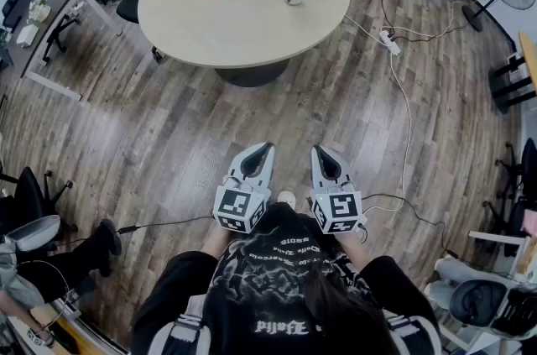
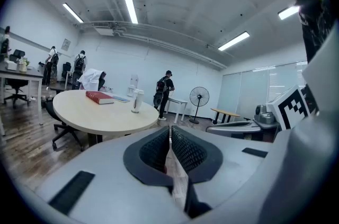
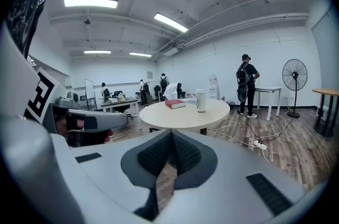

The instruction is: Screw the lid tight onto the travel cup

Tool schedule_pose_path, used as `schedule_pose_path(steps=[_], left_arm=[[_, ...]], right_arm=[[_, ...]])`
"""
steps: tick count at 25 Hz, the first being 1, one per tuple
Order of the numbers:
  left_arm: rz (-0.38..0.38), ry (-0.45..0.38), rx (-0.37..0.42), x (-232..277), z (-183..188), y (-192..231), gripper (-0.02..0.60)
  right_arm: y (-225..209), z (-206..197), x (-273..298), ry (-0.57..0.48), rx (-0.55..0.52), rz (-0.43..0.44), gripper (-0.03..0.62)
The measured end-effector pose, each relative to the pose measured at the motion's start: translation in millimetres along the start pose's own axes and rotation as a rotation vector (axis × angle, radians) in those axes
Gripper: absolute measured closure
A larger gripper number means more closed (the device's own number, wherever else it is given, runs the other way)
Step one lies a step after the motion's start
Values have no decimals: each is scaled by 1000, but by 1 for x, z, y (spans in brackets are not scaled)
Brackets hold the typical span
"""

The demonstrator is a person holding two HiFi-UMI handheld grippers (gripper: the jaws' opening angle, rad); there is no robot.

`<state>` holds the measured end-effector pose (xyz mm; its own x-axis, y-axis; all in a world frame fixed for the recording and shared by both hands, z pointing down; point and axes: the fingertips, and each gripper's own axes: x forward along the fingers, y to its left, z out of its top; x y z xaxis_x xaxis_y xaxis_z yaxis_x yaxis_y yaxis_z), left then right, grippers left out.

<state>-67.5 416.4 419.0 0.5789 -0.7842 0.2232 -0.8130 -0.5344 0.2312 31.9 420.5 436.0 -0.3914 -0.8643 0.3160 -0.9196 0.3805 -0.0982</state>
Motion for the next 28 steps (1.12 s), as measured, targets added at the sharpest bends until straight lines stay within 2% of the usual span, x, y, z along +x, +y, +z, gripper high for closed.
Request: schedule_pose_path(steps=[7,15,23,25,26,28], left_arm=[[15,-8,8,-3,-1,-12,551],[33,-10,16,-5,-3,-8,551],[33,-21,5,-3,-3,-12,549],[14,-23,-3,-2,-3,-15,523],[2,-25,-8,-1,-4,-19,467],[-16,-31,-12,0,-5,-25,378]], right_arm=[[-12,0,-17,-12,-11,-24,589],[-2,0,-19,-19,-63,15,589],[-20,2,-24,-55,-11,-19,588],[-24,5,-25,-71,8,-14,585],[-25,6,-26,-75,16,1,545],[-26,6,-29,-80,22,44,393]])
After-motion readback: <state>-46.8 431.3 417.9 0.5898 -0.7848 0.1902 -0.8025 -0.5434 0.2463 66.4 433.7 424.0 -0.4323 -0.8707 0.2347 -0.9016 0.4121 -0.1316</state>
